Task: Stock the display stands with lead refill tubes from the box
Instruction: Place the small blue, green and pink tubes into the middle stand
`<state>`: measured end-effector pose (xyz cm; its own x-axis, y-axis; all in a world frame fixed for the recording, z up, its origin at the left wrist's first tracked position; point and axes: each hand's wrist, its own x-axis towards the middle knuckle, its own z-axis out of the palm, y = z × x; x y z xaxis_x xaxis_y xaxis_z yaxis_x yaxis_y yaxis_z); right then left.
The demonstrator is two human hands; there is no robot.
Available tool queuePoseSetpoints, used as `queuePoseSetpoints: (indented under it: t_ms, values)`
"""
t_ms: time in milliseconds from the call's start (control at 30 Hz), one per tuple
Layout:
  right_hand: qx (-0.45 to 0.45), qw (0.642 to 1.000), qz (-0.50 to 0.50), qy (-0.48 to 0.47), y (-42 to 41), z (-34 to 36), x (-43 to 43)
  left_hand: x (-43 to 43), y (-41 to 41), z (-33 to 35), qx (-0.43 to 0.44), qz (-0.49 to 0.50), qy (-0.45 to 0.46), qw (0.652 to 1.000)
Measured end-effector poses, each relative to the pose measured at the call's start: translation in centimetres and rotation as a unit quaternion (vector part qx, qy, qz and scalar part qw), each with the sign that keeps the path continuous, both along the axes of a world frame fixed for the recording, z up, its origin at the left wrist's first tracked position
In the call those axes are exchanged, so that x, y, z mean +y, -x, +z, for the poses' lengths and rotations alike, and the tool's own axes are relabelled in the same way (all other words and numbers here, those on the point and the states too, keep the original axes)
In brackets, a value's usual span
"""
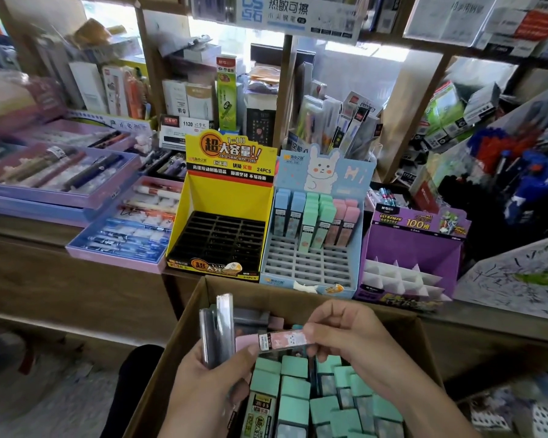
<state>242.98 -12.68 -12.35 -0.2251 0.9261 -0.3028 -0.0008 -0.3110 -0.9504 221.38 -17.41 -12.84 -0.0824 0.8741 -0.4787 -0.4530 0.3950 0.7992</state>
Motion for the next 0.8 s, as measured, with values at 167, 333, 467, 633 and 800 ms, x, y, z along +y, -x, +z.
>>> queuePoseSetpoints:
  t_ms: [167, 333, 467, 633, 800]
  values:
    - [-0.065, 0.994, 0.086, 0.006, 0.8, 0.0, -0.5, 0.2, 0.1, -0.5, 0.014, -0.006, 0.001, 1.000]
    - [-0.074, 0.986, 0.150, -0.018, 1.9, -0.2, -0.9, 0.1, -0.1, -0.4, 0.013, -0.052, -0.006, 0.999]
    - [-0.082, 0.989, 0.122, -0.029, 1.6, 0.0, -0.9, 0.1, -0.2, -0.3, -0.002, -0.041, -0.004, 0.999]
    - [-0.069, 0.993, 0.054, -0.082, 0.5, 0.9, -0.4, -0.2, 0.1, -0.1, -0.038, -0.054, -0.009, 0.998]
    - [-0.117, 0.980, 0.022, -0.159, -1.4, 3.0, 0.9, -0.1, 0.3, -0.3, -0.035, -0.059, -0.003, 0.998]
